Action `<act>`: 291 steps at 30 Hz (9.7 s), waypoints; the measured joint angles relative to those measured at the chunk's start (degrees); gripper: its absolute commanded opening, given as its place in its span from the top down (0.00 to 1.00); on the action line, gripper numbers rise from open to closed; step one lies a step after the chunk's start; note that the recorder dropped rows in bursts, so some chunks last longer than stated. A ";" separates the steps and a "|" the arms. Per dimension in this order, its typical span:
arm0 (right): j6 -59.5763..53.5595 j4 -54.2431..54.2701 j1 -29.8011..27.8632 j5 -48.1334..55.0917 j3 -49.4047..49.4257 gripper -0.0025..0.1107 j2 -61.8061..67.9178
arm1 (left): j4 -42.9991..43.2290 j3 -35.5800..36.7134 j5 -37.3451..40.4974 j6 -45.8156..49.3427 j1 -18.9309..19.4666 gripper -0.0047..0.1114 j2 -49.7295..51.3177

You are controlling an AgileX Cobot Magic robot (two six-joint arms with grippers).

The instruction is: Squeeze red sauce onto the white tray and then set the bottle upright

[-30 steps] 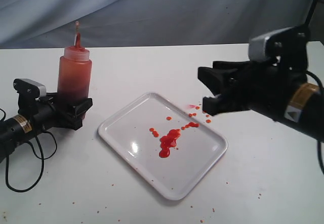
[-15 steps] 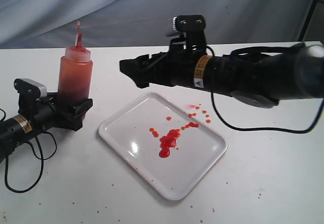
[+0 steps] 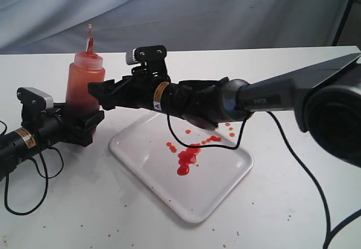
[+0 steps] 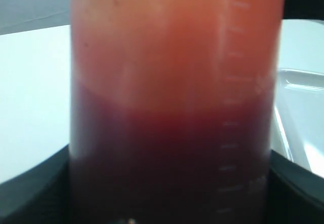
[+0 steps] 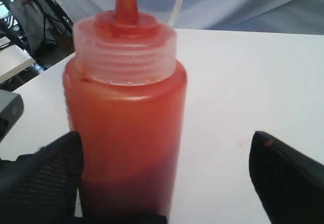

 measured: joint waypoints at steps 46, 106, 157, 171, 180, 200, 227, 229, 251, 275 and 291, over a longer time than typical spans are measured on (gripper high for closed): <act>16.05 -30.65 -0.64 -1.43 -17.14 0.72 6.55 | 4.89 -0.13 -0.24 5.96 0.30 0.96 0.00; 15.42 -44.68 5.69 11.52 -17.71 0.81 3.01 | 2.34 -0.13 -0.91 7.03 0.30 0.06 0.45; 17.11 -42.08 6.38 18.94 -16.76 0.81 1.15 | 15.02 4.77 -0.99 -5.00 12.10 0.06 -7.15; 18.54 -42.32 6.37 17.02 -16.76 0.44 1.15 | 12.67 8.64 -1.42 -9.83 20.68 0.06 -14.94; 18.54 -41.12 6.37 16.05 -16.76 0.27 0.39 | 12.67 8.64 -1.42 -9.96 20.68 0.06 -14.94; 24.44 -45.91 6.37 19.53 -16.76 0.27 -2.13 | 12.67 8.64 -1.42 -10.07 20.68 0.06 -14.94; 42.88 -64.62 0.86 18.57 14.59 0.98 -33.14 | 19.25 12.86 -1.42 -10.44 20.68 0.06 -27.70; 42.69 -64.72 -0.33 18.29 18.16 0.98 -36.41 | 20.49 14.37 -1.42 -10.79 20.68 0.06 -32.08; 43.75 -62.16 -2.31 48.42 40.43 0.98 -63.74 | 35.59 22.60 -1.67 -43.54 20.68 0.06 -71.46; 43.88 -61.79 -2.31 48.70 40.55 0.98 -64.67 | 45.50 22.83 -1.94 -69.75 20.68 0.06 -89.76; 43.88 -61.79 -2.31 48.70 40.55 0.98 -64.67 | 41.89 22.83 0.14 -75.36 20.04 0.86 -91.59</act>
